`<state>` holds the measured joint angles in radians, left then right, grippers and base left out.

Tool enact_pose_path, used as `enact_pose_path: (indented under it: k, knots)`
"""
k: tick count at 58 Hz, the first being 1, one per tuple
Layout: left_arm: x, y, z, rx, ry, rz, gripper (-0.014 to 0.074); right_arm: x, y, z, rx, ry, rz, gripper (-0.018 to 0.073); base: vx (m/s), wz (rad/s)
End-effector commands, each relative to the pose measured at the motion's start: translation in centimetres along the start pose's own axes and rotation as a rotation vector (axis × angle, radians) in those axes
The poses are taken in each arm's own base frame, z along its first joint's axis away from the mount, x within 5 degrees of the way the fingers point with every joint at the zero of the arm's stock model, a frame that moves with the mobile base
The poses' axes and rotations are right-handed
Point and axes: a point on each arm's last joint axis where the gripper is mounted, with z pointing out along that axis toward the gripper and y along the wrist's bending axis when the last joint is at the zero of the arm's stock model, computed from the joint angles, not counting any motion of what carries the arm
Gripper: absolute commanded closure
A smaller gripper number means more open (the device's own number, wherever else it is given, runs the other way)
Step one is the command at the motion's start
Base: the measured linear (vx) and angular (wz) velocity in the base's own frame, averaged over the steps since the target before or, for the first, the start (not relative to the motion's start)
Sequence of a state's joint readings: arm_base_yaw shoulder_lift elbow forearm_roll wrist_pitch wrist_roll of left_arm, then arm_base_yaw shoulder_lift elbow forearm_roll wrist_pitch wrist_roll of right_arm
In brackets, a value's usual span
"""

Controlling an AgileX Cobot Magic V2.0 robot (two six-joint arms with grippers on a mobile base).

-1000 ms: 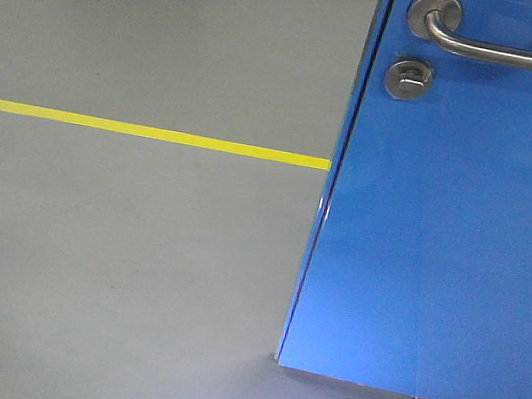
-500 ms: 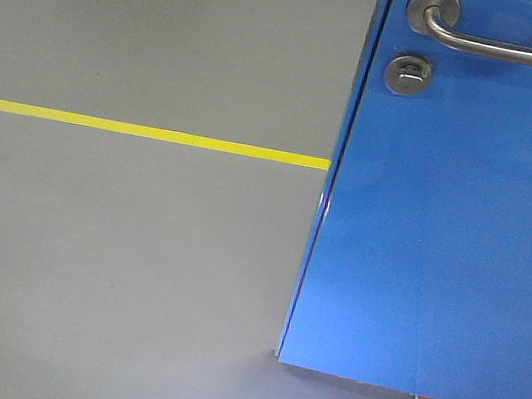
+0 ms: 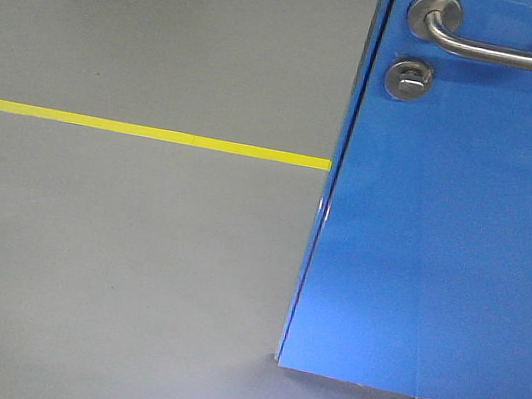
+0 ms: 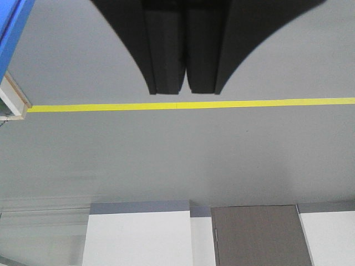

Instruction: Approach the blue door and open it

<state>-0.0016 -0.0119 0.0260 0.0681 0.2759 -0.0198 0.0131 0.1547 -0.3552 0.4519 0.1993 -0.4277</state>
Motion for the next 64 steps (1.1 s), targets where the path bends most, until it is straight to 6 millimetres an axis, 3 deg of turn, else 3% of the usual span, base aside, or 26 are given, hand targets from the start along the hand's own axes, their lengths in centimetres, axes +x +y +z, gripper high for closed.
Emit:
enact_pose_path:
  k: [1, 17, 31, 44, 64]
  knots:
    - [-1.7, 0.0, -0.4, 0.007, -0.123, -0.008, 0.0524, 0.2, -0.1, -0.2, 0.016, -0.028, 0.008, 0.0547, 0.00, 0.00]
    - [-1.7, 0.0, -0.4, 0.007, -0.123, -0.008, 0.0524, 5.1, -0.9, 0.4, 0.090, 0.090, -0.104, 0.0547, 0.00, 0.00]
    - [-1.7, 0.0, -0.4, 0.007, -0.123, -0.008, 0.0524, 9.1, -0.9, -0.6, 0.092, 0.056, -0.046, 0.0547, 0.00, 0.00]
    - [-1.7, 0.0, -0.4, 0.007, -0.123, -0.008, 0.0524, 10.9, -0.9, -0.8, 0.092, 0.100, -0.046, 0.0547, 0.00, 0.00]
    - [-1.7, 0.0, -0.4, 0.007, -0.123, -0.008, 0.0524, 10.9, -0.9, -0.8, 0.092, 0.096, -0.049, 0.0547, 0.00, 0.00]
